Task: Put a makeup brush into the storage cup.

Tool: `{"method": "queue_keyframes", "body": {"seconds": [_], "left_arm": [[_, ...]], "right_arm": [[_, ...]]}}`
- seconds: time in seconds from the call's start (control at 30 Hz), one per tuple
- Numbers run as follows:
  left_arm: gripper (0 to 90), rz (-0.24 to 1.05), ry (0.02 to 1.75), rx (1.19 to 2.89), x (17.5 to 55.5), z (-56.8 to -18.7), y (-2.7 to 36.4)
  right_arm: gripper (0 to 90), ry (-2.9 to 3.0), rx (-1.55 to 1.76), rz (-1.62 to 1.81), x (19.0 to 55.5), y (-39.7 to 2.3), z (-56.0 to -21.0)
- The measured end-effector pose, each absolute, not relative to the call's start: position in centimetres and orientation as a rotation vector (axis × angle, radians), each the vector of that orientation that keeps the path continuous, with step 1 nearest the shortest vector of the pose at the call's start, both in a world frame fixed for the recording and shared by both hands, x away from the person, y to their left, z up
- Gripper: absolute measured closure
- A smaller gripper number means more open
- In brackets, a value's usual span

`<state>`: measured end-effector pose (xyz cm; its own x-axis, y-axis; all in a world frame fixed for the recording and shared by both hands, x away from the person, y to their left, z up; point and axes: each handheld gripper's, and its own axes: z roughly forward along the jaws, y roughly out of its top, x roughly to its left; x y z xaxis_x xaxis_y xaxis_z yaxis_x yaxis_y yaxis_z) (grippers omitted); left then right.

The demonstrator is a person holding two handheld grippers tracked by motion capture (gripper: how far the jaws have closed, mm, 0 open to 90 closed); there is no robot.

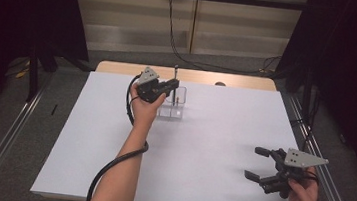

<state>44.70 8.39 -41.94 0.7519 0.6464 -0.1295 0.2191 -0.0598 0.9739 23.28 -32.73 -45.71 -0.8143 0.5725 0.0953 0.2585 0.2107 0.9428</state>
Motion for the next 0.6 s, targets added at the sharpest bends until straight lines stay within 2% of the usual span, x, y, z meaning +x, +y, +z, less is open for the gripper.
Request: {"method": "queue_keyframes", "body": {"seconds": [0.6], "left_arm": [[81.8, 0.365, 0.719, 1.623, 44.41, -42.38, 8.57]], "right_arm": [[7.2, 2.218, 0.785, 1.633, 23.28, -32.70, -45.74]]}}
